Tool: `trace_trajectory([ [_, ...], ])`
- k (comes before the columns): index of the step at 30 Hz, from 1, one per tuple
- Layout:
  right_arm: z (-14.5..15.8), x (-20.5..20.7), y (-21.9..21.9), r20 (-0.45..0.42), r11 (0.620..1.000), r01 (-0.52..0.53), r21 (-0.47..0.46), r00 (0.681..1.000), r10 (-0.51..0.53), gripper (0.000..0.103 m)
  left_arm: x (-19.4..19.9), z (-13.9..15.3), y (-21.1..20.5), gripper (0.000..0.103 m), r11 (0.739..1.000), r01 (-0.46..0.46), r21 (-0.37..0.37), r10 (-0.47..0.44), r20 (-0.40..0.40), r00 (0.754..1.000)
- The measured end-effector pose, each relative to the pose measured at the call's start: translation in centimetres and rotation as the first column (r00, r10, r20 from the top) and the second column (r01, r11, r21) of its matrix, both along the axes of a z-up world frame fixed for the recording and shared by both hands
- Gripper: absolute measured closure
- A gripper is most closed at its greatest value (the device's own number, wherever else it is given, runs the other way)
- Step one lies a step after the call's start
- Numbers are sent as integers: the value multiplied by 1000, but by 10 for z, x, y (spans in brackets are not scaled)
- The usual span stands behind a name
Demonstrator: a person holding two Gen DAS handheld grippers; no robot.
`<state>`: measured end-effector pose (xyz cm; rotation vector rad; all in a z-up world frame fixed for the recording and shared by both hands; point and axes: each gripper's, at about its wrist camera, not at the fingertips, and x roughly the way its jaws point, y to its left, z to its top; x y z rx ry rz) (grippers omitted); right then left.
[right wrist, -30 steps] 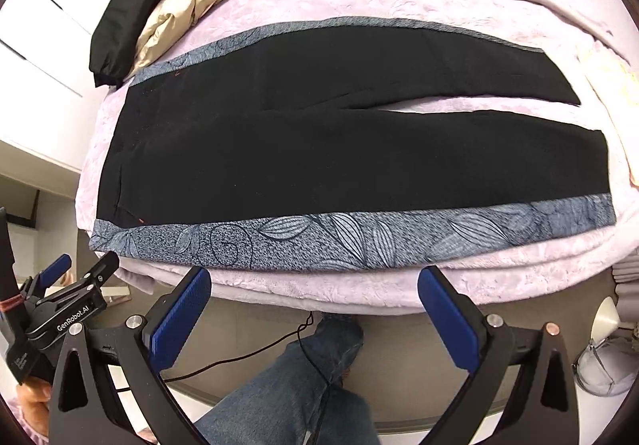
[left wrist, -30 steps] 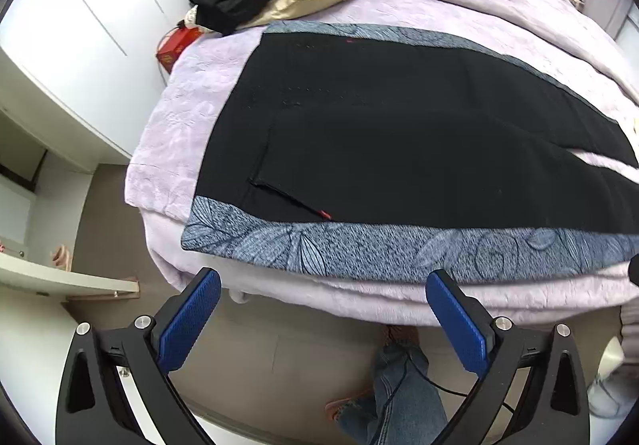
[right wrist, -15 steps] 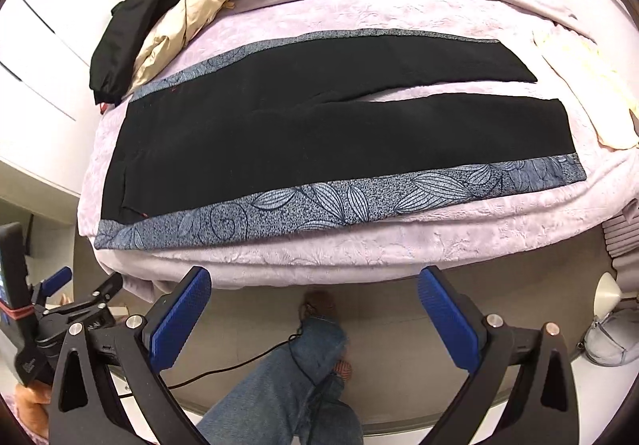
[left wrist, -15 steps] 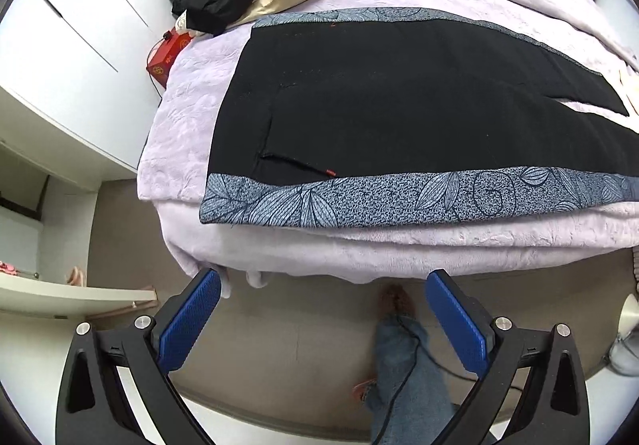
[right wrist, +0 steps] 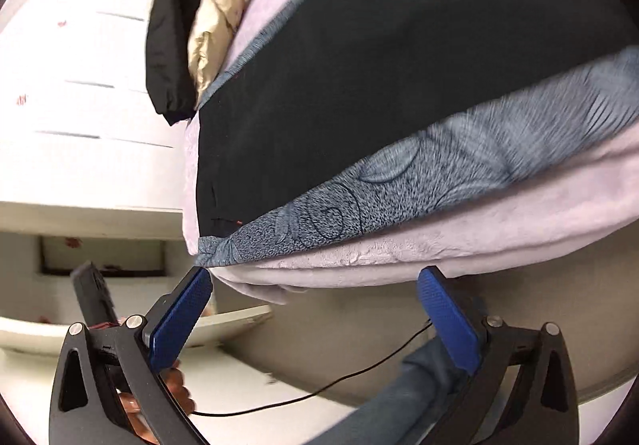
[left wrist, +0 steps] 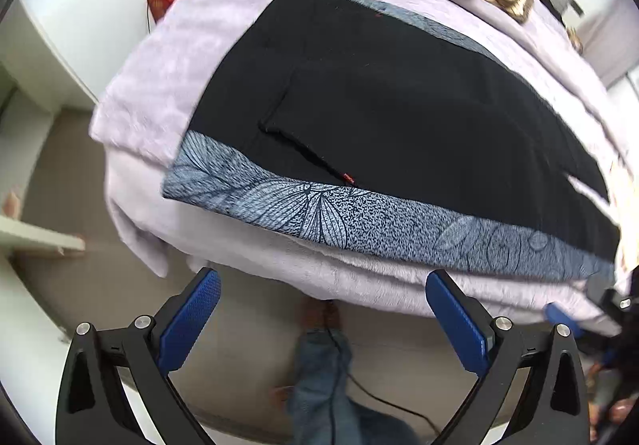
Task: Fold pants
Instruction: 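Grasp the patterned band edge of the black trousers with both grippers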
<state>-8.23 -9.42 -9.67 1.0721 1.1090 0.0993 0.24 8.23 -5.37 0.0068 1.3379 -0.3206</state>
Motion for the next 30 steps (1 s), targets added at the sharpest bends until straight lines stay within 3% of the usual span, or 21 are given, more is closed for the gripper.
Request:
trace_trajectory([
  [5, -35, 3, -5, -4, 998, 26, 56, 1000, -26, 34, 14, -28, -1, 0, 995, -32, -94, 27, -56, 998],
  [8, -52, 5, -11, -10, 995, 39, 95, 999, -38, 45, 21, -37, -6, 0, 991, -42, -125, 32, -80, 996],
  [11, -51, 7, -19, 42, 983, 63, 171, 997, -71, 55, 24, -37, -8, 0, 987, -47, -152, 34, -88, 996],
  [14, -43, 12, -24, 96, 974, 77, 213, 990, -99, 55, 28, -35, -8, 0, 983, -70, -169, 54, -99, 994],
  [19, -61, 24, -15, -10, 982, 51, 182, 999, -50, 58, 28, -36, -3, 0, 983, -77, -164, 58, -118, 991],
  [20, -60, 26, -16, -9, 979, 70, 190, 998, -69, 83, 27, -37, -3, 0, 984, -75, -159, 56, -121, 991],
  [21, -57, 27, -20, -5, 976, 90, 199, 996, -91, 96, 26, -37, -3, 0, 985, -78, -153, 58, -128, 990],
  [23, -41, 28, -28, 67, 960, 134, 246, 986, -155, 97, 25, -36, 0, 0, 983, -98, -154, 77, -137, 988],
  [25, -25, 33, -32, 113, 962, 115, 246, 983, -146, 97, 28, -35, 5, 0, 969, -149, -199, 116, -168, 979],
  [30, -11, 42, -36, 131, 958, 97, 270, 982, -136, 97, 56, -42, 11, 2, 926, -277, -257, 216, -239, 947],
])
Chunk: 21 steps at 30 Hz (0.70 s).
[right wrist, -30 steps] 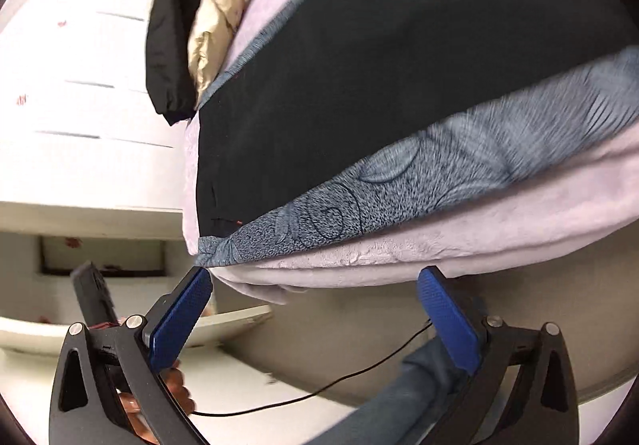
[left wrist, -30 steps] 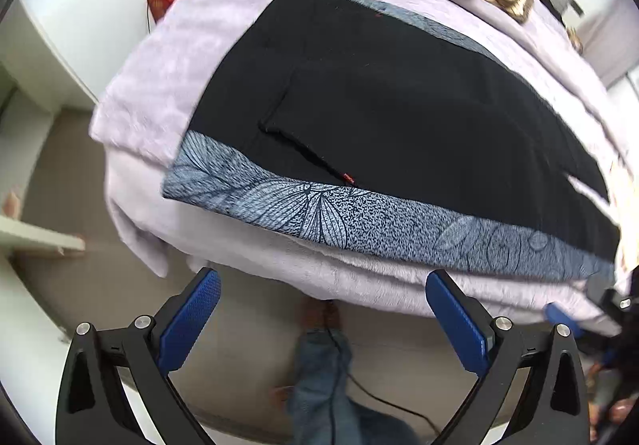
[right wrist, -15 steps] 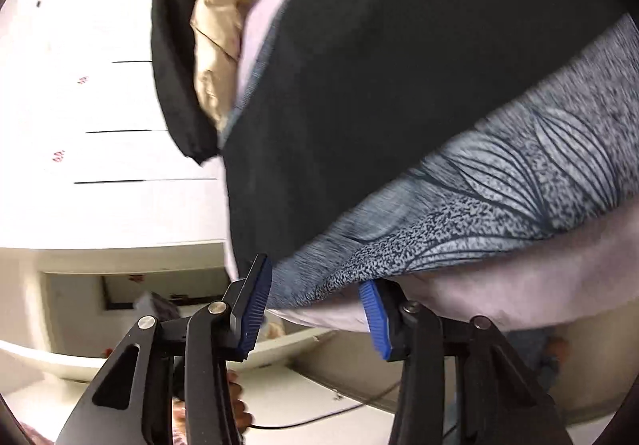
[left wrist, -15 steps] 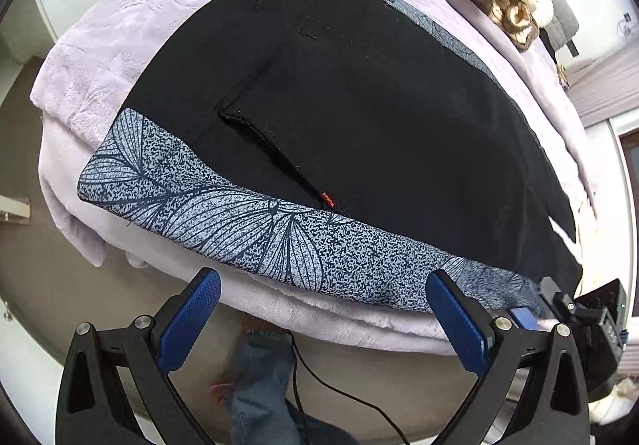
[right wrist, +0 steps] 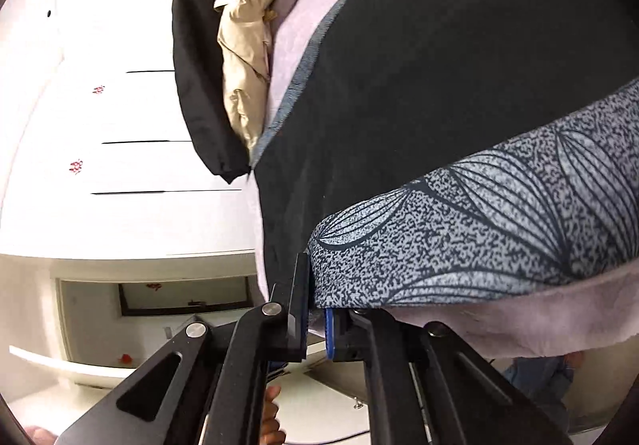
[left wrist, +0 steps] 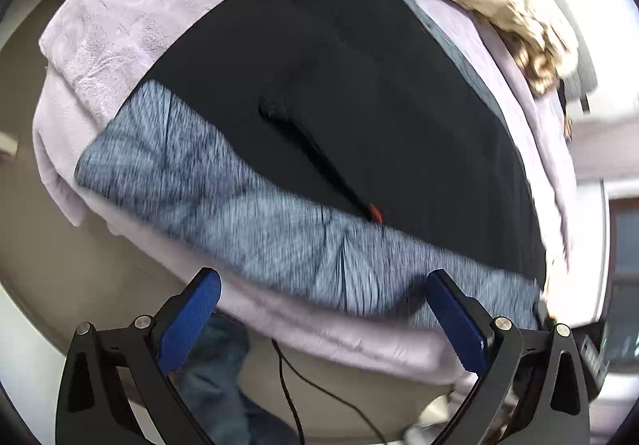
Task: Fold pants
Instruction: 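Grasp the patterned band edge of the black trousers with both grippers, then lift the band edge with both grippers and fold it over the other leg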
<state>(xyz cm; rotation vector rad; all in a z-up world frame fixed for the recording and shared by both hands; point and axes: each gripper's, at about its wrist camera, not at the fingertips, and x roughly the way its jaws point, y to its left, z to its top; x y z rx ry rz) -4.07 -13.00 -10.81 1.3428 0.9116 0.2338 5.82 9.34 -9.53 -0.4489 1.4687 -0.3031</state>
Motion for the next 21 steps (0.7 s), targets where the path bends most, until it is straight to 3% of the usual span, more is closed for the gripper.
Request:
trace_trajectory([
  [1, -1, 0, -1, -3, 1000, -2, 6, 1000, 2, 97, 4, -1, 0, 6, 1000, -9, -5, 9, -3, 1000],
  [3, -2, 4, 0, -12, 1000, -12, 10, 1000, 13, 97, 13, -4, -2, 37, 1000, -13, -14, 13, -5, 1000],
  [4, -4, 5, 0, -20, 1000, -20, 9, 1000, 21, 97, 14, -4, -2, 45, 1000, -12, -21, 12, -7, 1000],
  [6, -4, 6, -2, -35, 999, -32, 4, 999, 32, 97, 20, 0, -1, 74, 1000, -6, -1, 6, 0, 1000],
  [7, -3, 6, -2, -42, 999, -38, -6, 998, 38, 97, 23, 8, 0, 77, 1000, 12, 15, -12, 20, 1000],
  [10, 12, 17, -7, -27, 999, -42, -25, 999, 41, 97, 33, 36, 0, 77, 999, 50, 13, -51, 80, 995],
  [14, 43, 62, -20, 22, 993, -75, -92, 997, 77, 97, 70, 68, -19, 77, 993, 113, 30, -117, 169, 979],
  [19, 59, 157, -49, 36, 970, -112, -215, 992, 123, 97, 149, 82, -57, 75, 986, 154, 68, -168, 337, 926],
  [20, 57, 172, -52, 30, 964, -119, -236, 991, 130, 97, 166, 81, -66, 69, 983, 154, 98, -180, 371, 911],
  [21, 51, 193, -56, 10, 955, -127, -267, 991, 135, 97, 176, 79, -72, 56, 981, 152, 122, -188, 389, 902],
])
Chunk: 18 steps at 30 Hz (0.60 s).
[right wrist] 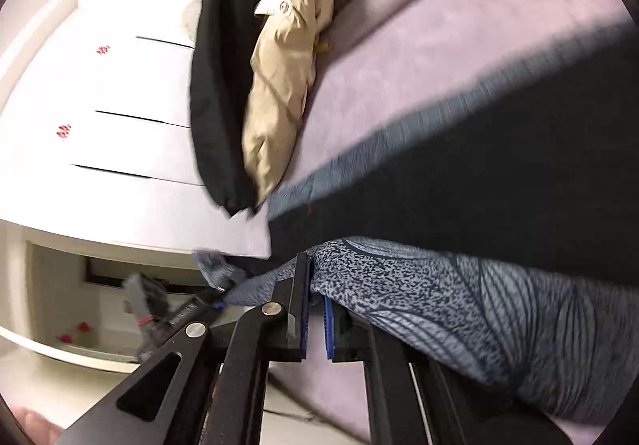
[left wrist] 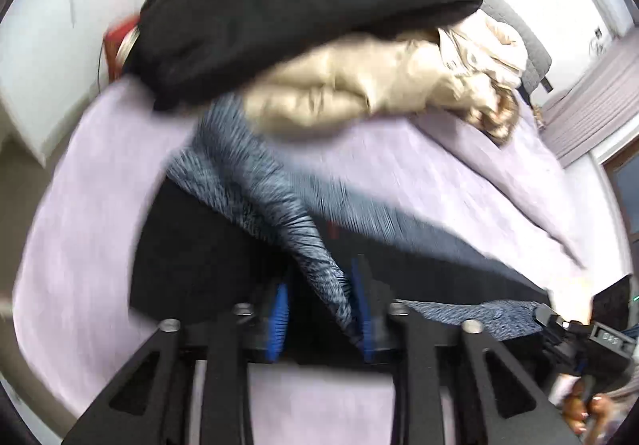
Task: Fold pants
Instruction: 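Lift the band edge with both grippers and fold it over the other leg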
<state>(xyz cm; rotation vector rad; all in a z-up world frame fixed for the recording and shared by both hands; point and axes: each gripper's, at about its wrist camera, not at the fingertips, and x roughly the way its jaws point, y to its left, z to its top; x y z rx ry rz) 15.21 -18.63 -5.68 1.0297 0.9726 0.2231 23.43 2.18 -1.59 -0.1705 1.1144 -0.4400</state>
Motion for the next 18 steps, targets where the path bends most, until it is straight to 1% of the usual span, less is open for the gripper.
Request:
trace_trajectory([
  [1, -7, 16, -4, -15, 1000, -2, -21, 1000, 2, 97, 15, -3, -8, 47, 999, -5, 32, 4, 37, 999],
  [2, -14, 30, -7, -32, 999, -3, -36, 999, 2, 97, 28, -7, -14, 28, 997, -24, 74, 19, 75, 997],
  [3, -21, 40, -9, -48, 999, -2, -52, 999, -1, 96, 41, -15, -17, 20, 991, -54, 125, 40, 108, 993],
  [4, -32, 53, -12, -71, 998, 1, -67, 997, -6, 93, 49, -22, -17, 20, 988, -60, 145, 44, 110, 993],
  [5, -44, 64, -13, -98, 997, 5, -77, 995, -13, 93, 58, -30, -18, 20, 984, -64, 167, 49, 92, 995],
  [6, -53, 71, -14, -124, 996, 9, -90, 992, -20, 93, 69, -44, -15, 20, 978, -75, 195, 66, 52, 996],
  [7, -67, 80, -15, -164, 993, 14, -115, 986, -32, 92, 73, -52, -11, 20, 974, -86, 209, 82, 28, 996],
  [9, -77, 92, -16, -177, 993, 23, -112, 983, -42, 82, 77, -60, 1, 20, 966, -111, 235, 116, -6, 993],
  [10, -77, 96, -15, -175, 994, 32, -102, 983, -50, 70, 74, -59, 6, 20, 965, -117, 234, 122, -7, 992],
  [11, -73, 98, -14, -166, 995, 36, -92, 985, -51, 51, 71, -56, 10, 20, 966, -113, 232, 117, -4, 993],
  [12, -64, 99, -12, -150, 996, 33, -83, 988, -45, 38, 67, -51, 11, 20, 966, -97, 241, 99, 4, 995],
  [13, -52, 97, -9, -136, 996, 23, -91, 990, -35, 16, 60, -46, 9, 20, 962, -67, 265, 65, 17, 998],
  [15, -25, 86, -3, -104, 993, 0, -118, 994, -13, 15, 46, -37, 0, 20, 952, -10, 305, -1, 36, 999],
  [16, -10, 74, -2, -86, 992, -12, -123, 996, 1, 15, 32, -32, -7, 20, 949, 40, 312, -54, 36, 998],
  [18, 10, 43, -6, -74, 989, -9, -149, 997, -2, 15, 7, -25, -28, 20, 943, 157, 294, -170, 21, 985],
])
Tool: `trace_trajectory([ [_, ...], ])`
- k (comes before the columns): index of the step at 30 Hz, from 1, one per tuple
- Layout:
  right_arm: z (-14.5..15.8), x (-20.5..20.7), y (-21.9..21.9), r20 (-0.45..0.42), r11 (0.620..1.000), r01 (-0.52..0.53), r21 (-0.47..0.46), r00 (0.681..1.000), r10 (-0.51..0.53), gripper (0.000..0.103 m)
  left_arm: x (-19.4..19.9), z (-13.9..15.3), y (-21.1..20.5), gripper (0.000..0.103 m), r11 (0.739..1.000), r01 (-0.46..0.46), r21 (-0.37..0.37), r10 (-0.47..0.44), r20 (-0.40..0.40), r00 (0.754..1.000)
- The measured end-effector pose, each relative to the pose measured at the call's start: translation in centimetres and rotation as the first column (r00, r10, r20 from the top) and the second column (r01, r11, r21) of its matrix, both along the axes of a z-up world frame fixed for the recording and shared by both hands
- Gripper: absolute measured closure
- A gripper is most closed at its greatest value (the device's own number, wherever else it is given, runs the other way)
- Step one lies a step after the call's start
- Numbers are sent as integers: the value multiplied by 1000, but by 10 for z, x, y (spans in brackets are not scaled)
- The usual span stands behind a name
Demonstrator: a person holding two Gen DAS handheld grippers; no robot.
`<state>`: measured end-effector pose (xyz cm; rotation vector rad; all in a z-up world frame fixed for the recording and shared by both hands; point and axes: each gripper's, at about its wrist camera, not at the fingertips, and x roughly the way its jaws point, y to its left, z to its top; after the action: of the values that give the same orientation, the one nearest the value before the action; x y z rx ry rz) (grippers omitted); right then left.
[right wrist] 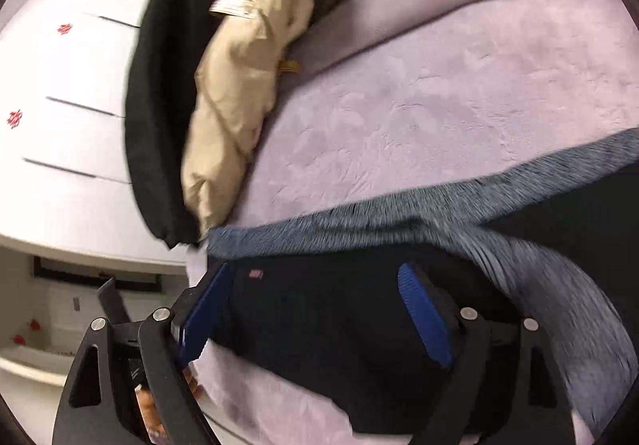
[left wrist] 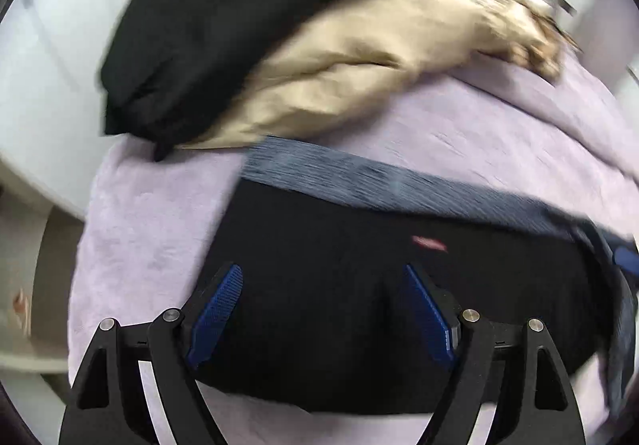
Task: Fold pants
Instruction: 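Lift the band edge with both grippers and fold it over the other leg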
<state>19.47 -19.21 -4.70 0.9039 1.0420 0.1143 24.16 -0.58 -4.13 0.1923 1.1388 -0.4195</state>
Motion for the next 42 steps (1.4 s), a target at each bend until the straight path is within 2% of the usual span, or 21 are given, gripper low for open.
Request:
trace_trajectory([
  [2, 7, -43, -15, -16, 998, 48, -34, 999, -48, 15, -25, 3, -22, 20, 995, 98, -33, -100, -43, 994],
  [5, 4, -121, -59, -96, 970, 229, -86, 967, -237, 15, -61, 5, -61, 20, 975, 199, -95, -209, -114, 971],
  [7, -2, -182, -92, -132, 915, 375, -147, 910, -394, 16, -89, 9, -88, 20, 961, 242, -135, -262, -158, 952],
  [9, -13, -244, -123, -190, 854, 486, -186, 835, -517, 16, -115, 12, -117, 20, 943, 285, -170, -315, -193, 929],
  [10, -20, -265, -134, -213, 835, 519, -184, 808, -549, 16, -130, 13, -136, 20, 932, 312, -187, -347, -203, 916],
  [12, -36, -313, -156, -274, 799, 572, -186, 751, -601, 18, -146, 12, -162, 20, 919, 339, -202, -380, -222, 898],
  [14, -48, -344, -171, -309, 784, 585, -208, 721, -620, 20, -165, 8, -190, 20, 907, 366, -210, -412, -251, 876],
  [17, -60, -389, -189, -354, 776, 609, -164, 698, -623, 20, -194, 4, -224, 20, 899, 399, -183, -435, -253, 864],
  [19, -71, -413, -194, -396, 779, 618, -109, 691, -604, 21, -207, -3, -243, 20, 906, 388, -169, -422, -290, 859],
  [21, -86, -428, -193, -425, 769, 639, 2, 697, -578, 23, -212, -13, -248, 20, 913, 373, -166, -407, -329, 852],
  [22, -99, -435, -193, -435, 753, 647, 118, 716, -547, 26, -217, -16, -253, 20, 916, 368, -160, -401, -341, 850],
  [24, -120, -434, -192, -448, 728, 630, 273, 752, -483, 34, -219, -23, -261, 20, 923, 358, -141, -385, -347, 855],
  [25, -127, -432, -193, -449, 724, 617, 309, 765, -461, 51, -217, -26, -261, 20, 926, 352, -138, -378, -352, 856],
  [26, -130, -430, -193, -435, 725, 602, 336, 781, -447, 80, -218, -27, -264, 20, 929, 342, -139, -369, -359, 857],
  [27, -130, -425, -194, -416, 729, 587, 352, 796, -440, 91, -213, -30, -269, 20, 932, 335, -140, -363, -364, 858],
  [31, -91, -397, -228, -268, 784, 498, 371, 865, -423, 92, -210, -24, -278, 20, 950, 275, -150, -312, -387, 867],
  [33, -75, -386, -256, -208, 797, 472, 377, 882, -423, 92, -204, -13, -290, 20, 956, 244, -165, -289, -371, 883],
  [36, -58, -340, -320, -111, 829, 421, 366, 905, -411, 92, -190, -2, -314, 20, 960, 217, -176, -265, -322, 909],
  [37, -54, -325, -341, -88, 838, 408, 361, 910, -405, 92, -180, 3, -325, 20, 965, 196, -174, -241, -293, 925],
  [40, -53, -269, -395, -36, 859, 388, 334, 916, -400, 92, -154, 16, -346, 20, 972, 158, -174, -194, -217, 957],
  [42, -60, -238, -422, -36, 869, 376, 320, 922, -386, 92, -138, 30, -354, 20, 973, 135, -186, -166, -161, 973],
])
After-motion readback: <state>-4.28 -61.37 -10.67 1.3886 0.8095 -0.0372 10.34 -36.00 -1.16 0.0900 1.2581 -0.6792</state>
